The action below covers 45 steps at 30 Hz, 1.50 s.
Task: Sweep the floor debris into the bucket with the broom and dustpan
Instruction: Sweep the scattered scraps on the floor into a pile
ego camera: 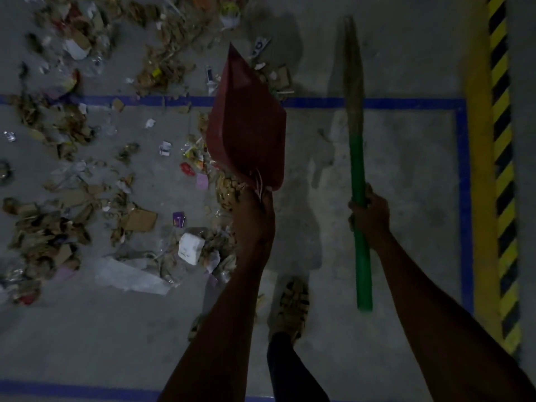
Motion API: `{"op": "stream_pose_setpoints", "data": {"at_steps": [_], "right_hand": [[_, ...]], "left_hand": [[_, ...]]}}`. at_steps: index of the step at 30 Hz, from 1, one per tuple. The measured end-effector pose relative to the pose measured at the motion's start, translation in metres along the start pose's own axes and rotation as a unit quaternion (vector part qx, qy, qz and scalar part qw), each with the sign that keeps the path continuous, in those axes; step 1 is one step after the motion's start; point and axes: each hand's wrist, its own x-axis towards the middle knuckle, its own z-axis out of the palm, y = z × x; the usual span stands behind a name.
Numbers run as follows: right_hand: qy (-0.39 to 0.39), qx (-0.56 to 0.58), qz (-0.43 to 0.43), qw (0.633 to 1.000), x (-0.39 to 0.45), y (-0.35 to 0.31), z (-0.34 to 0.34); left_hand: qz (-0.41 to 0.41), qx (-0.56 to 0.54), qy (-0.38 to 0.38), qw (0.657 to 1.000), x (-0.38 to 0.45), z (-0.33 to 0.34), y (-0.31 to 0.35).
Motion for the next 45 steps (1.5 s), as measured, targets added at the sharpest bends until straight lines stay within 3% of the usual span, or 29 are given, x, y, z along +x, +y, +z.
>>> {"op": "stream_pose_setpoints", "data": {"at_steps": [6, 14, 20, 25, 28, 31, 38, 42, 45], "right_hand": [[-0.064, -0.068, 0.056, 0.994, 0.069, -0.046, 0.048], [-0.196, -0.167, -0.003, 0.966, 0.011, -0.046, 0.109], [-0.147, -0.101, -0.056, 0.982, -0.04, -0.015, 0.104], [-0.054, -0.065, -0.037, 0.996, -0.067, 0.02, 0.114], [-0.019, -0.043, 0.032, 0.998, -0.076, 0.039, 0.135], [-0.041, -0.053, 0.098, 0.993, -0.094, 0.059, 0.161], [-0.18, -0.111, 0.04, 0.977, -0.167, 0.063, 0.217], [-0.173, -0.063, 0.0, 0.983, -0.219, 0.063, 0.225], [-0.119, -0.044, -0.006, 0.992, -0.256, 0.07, 0.214]], "left_hand": [[-0.008, 0.003, 0.011, 1.0, -0.007, 0.005, -0.017], [-0.05, 0.001, 0.034, 0.998, -0.024, -0.029, -0.04], [-0.079, 0.004, 0.055, 0.995, -0.033, -0.068, -0.06], [-0.069, 0.038, 0.048, 0.996, -0.041, -0.101, -0.094], [-0.068, 0.032, 0.029, 0.997, -0.048, -0.119, -0.121], [-0.066, 0.063, 0.019, 0.996, -0.059, -0.138, -0.144], [-0.052, 0.061, 0.003, 0.997, -0.082, -0.204, -0.193], [-0.019, 0.075, -0.019, 0.997, -0.093, -0.248, -0.213], [0.006, 0.081, -0.039, 0.996, -0.101, -0.276, -0.222]]}}
